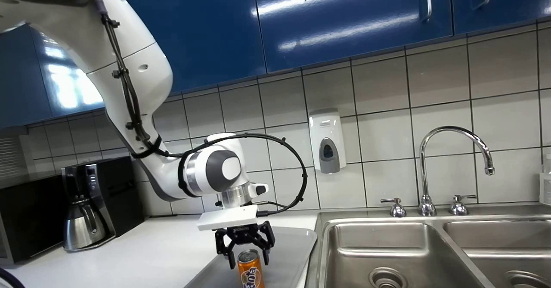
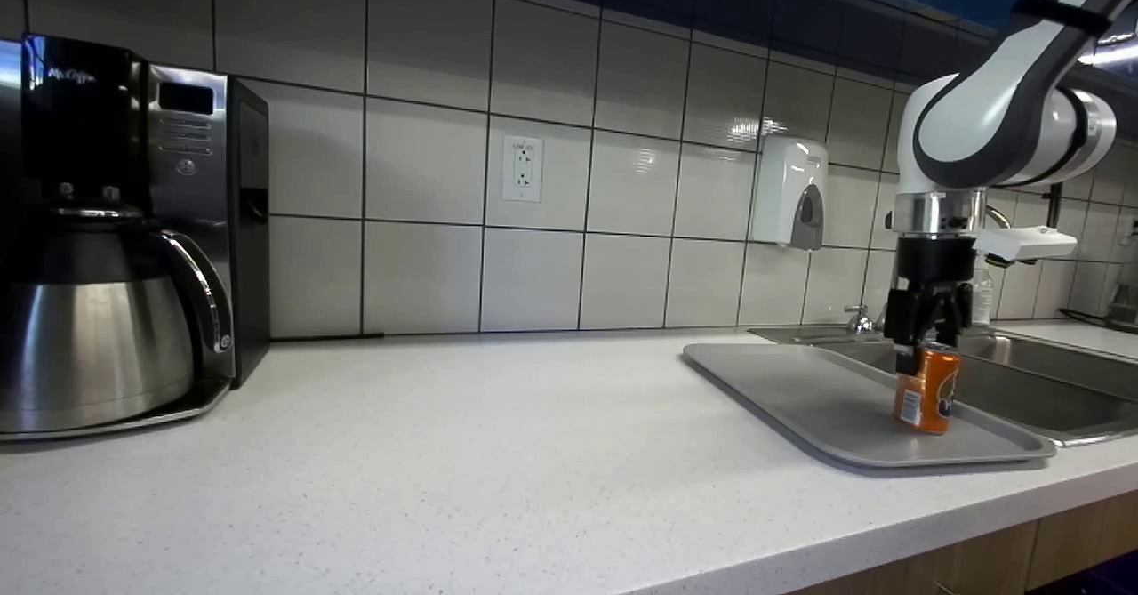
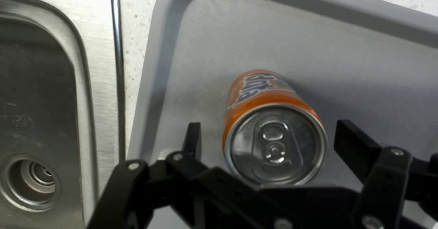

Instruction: Place the soda can on the tray

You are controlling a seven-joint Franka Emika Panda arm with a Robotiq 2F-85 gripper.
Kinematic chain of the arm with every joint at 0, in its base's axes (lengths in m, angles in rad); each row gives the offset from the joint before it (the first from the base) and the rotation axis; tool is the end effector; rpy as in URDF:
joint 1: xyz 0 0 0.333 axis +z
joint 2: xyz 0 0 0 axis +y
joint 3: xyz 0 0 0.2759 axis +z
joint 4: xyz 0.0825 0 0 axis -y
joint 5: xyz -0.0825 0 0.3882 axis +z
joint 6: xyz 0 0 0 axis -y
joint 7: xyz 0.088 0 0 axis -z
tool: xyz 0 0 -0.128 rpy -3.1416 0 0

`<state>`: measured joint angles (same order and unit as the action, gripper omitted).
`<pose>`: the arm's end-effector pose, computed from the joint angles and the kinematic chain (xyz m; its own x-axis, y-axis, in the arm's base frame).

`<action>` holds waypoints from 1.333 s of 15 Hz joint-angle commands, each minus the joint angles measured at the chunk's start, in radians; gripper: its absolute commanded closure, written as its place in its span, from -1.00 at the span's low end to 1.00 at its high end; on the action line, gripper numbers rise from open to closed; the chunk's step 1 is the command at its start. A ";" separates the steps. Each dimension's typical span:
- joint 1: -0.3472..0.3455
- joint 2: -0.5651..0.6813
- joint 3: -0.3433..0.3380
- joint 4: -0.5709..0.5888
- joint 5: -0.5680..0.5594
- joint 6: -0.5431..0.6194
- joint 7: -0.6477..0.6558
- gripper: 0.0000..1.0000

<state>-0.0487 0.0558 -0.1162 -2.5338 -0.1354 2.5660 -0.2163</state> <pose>0.4503 -0.0752 0.1867 0.9856 0.1636 -0.0439 0.1664 -0.9836 0.0694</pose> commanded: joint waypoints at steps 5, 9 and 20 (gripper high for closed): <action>-0.008 -0.240 0.015 -0.054 0.019 -0.075 -0.051 -1.00; -0.009 -0.389 0.007 -0.128 0.006 -0.115 -0.046 -1.00; -0.002 -0.564 0.002 -0.231 0.007 -0.196 -0.022 -1.00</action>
<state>-0.0475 -0.5077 -0.1174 -2.7662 -0.1311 2.3729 -0.2370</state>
